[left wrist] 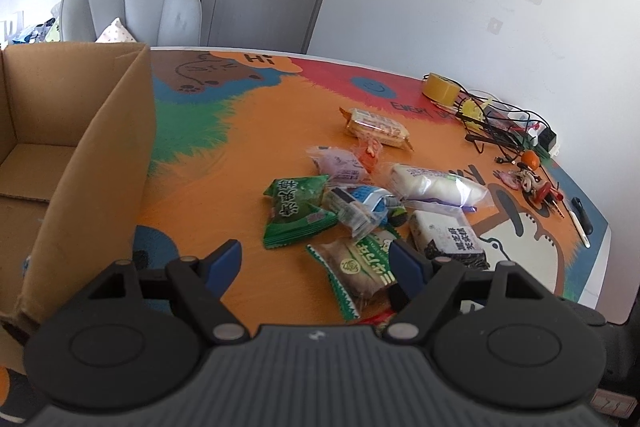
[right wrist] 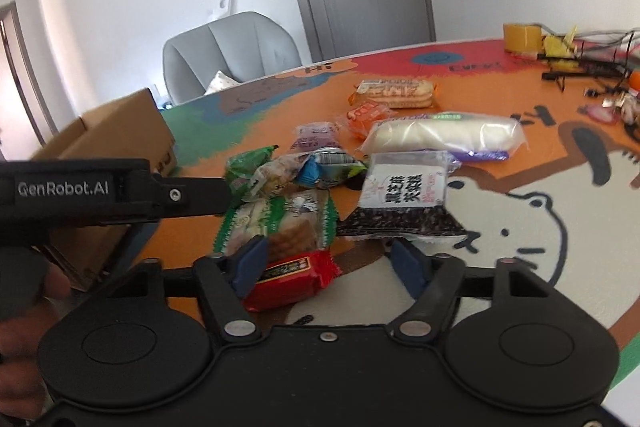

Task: Organize snacks
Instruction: 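Grasp the clear bread pack with the left tool while the right tool reaches the red candy bar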

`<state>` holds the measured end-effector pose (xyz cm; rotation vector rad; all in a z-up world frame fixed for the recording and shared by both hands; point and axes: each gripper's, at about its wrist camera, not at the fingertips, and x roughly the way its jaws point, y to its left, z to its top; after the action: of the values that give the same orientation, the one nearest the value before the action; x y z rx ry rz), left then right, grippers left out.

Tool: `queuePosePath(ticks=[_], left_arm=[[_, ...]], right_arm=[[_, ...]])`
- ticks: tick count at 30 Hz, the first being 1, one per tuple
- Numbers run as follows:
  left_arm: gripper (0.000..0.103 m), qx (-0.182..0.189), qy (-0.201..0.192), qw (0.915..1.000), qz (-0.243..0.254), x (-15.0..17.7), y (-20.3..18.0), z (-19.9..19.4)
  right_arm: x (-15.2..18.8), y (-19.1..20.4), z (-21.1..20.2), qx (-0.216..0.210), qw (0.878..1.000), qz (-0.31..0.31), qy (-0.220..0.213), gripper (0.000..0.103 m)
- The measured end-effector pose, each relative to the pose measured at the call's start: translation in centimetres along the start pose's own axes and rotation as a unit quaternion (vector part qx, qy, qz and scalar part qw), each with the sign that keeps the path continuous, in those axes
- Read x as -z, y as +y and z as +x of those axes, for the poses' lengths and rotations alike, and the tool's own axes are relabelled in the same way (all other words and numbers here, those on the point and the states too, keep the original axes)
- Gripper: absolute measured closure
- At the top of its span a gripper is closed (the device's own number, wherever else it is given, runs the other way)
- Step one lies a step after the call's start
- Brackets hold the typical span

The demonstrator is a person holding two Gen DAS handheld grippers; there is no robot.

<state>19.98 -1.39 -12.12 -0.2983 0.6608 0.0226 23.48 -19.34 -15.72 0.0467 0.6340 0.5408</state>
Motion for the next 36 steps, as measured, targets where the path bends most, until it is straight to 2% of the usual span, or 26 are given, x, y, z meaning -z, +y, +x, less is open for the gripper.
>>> queuePosePath(ticks=[1,5,6,7,9,20,22,25,29,31,36], left_arm=[[0.023,0.0,0.001,1.0,0.0,0.0,0.0,0.1],[0.023,0.003,0.004,1.0,0.005,0.0,-0.4,0.6],[0.023,0.003,0.005,1.0,0.007,0.0,-0.6,0.7],[0.023,0.004,0.007,0.9999,0.009,0.1,-0.8,0.9],[0.023,0.008,0.01,0.9998,0.014,0.1,-1.3,1.3],[0.023,0.01,0.019,0.9986,0.048,0.2,-3.5,3.2],[0.023,0.009,0.022,0.9986,0.047,0.1,-3.3,3.8],[0.024,0.016,0.025,0.9985,0.046,0.0,-3.2,4.4],[0.023,0.029,0.034,0.9969,0.064,0.3,-3.5,4.7],[0.022,0.035,0.039,0.9965,0.065,0.3,-3.4,4.8],[0.021,0.042,0.042,0.9951,0.078,0.5,-4.0,4.9]], right_arm=[[-0.1,-0.2,-0.1,0.006,1.0,0.002,-0.001,0.053],[-0.2,-2.1,-0.4,0.007,1.0,0.025,0.001,0.081],[-0.2,-2.7,-0.5,0.008,0.999,0.033,0.003,0.093],[-0.2,-3.3,-0.6,0.006,0.999,0.042,0.004,0.098],[-0.1,-4.2,-0.7,-0.007,0.998,0.059,0.006,0.102],[0.3,-6.4,-1.5,-0.037,0.994,0.101,0.01,0.101],[0.2,-6.2,-1.5,-0.057,0.993,0.099,0.016,0.097],[0.3,-5.7,-1.6,-0.058,0.994,0.088,0.015,0.088],[0.2,-5.7,-1.6,-0.057,0.994,0.091,0.019,0.087],[0.2,-5.7,-1.7,-0.054,0.994,0.091,0.019,0.082],[0.2,-5.7,-2.2,-0.047,0.995,0.089,0.02,0.078]])
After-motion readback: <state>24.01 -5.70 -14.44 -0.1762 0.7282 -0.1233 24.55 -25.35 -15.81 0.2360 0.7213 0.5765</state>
